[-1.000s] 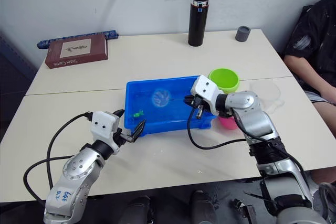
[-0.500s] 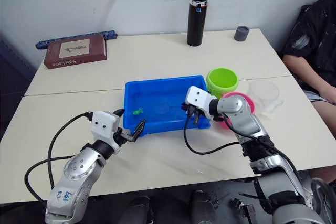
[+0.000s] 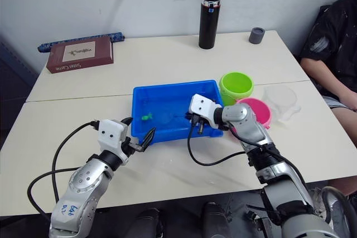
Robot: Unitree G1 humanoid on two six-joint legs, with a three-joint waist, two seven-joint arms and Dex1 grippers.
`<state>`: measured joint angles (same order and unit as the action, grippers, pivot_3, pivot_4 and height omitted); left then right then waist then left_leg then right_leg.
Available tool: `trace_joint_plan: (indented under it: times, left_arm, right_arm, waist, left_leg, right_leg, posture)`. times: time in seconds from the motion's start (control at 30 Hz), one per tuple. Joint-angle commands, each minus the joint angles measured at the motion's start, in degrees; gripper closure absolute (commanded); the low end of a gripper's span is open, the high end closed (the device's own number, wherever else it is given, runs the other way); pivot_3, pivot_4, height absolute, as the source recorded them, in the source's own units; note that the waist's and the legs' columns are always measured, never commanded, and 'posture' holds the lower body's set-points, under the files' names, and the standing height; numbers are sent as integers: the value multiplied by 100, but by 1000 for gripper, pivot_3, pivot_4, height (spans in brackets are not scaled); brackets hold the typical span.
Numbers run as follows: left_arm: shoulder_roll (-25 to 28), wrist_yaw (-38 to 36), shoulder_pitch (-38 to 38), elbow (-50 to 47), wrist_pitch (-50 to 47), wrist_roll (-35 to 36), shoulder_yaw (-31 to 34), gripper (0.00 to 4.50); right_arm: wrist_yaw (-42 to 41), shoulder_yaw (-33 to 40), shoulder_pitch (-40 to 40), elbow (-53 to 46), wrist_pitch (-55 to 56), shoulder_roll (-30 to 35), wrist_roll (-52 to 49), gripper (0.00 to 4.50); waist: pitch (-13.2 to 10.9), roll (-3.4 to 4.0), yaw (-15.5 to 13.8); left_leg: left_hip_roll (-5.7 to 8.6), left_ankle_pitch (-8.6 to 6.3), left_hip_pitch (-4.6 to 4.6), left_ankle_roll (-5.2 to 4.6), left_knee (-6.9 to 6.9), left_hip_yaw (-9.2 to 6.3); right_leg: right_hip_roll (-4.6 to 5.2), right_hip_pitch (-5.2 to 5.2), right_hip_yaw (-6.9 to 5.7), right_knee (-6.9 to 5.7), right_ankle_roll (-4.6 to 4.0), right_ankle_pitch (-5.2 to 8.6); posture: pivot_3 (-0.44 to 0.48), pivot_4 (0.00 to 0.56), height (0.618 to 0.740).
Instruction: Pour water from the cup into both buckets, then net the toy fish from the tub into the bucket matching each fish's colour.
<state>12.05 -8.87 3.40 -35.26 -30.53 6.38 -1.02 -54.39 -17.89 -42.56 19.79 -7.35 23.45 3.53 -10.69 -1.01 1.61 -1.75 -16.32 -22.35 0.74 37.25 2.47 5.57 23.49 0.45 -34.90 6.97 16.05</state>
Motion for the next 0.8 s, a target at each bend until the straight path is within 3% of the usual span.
trace_joint_plan:
  times: [0.03, 0.5, 0.8]
  left_arm:
    - [-27, 39, 35, -250, 83, -35, -18, 55]
    - [-59, 82, 64, -250, 103, -38, -44, 55]
    - [-55, 72, 35, -221, 111, -36, -46, 55]
  right_arm:
    - [-7, -60, -164, -49, 109, -97, 59, 4500]
    - [-14, -71, -292, -147, -147, -476, -12, 4500]
    - [22, -86, -266, 97, 78, -364, 128, 4500]
  waist:
    - [0, 0, 0]
    - [0, 0, 1]
    - [0, 0, 2]
  left_leg:
    - [0, 0, 0, 0, 0, 0]
    - [0, 0, 0, 0, -1, -10]
    - [0, 0, 0, 1, -2, -11]
  right_leg:
    - [0, 0, 0, 0, 0, 0]
    - [3, 1, 0, 0, 0, 0]
    - [3, 1, 0, 1, 0, 0]
  posture:
    - [0, 150, 740]
    - [0, 150, 740]
    - [0, 150, 740]
